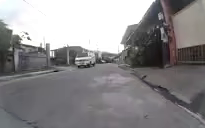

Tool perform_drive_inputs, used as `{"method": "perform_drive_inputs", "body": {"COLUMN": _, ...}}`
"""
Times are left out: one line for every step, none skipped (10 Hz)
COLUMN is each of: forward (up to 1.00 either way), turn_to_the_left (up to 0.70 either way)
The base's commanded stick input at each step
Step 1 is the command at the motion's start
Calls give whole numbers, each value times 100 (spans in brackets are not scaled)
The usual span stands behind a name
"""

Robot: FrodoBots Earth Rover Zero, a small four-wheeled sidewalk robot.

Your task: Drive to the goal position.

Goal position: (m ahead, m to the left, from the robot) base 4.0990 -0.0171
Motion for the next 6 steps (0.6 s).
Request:
{"method": "perform_drive_inputs", "body": {"forward": 100, "turn_to_the_left": -39}}
{"method": "perform_drive_inputs", "body": {"forward": 100, "turn_to_the_left": -24}}
{"method": "perform_drive_inputs", "body": {"forward": 100, "turn_to_the_left": 1}}
{"method": "perform_drive_inputs", "body": {"forward": 100, "turn_to_the_left": 1}}
{"method": "perform_drive_inputs", "body": {"forward": 100, "turn_to_the_left": 1}}
{"method": "perform_drive_inputs", "body": {"forward": 100, "turn_to_the_left": 1}}
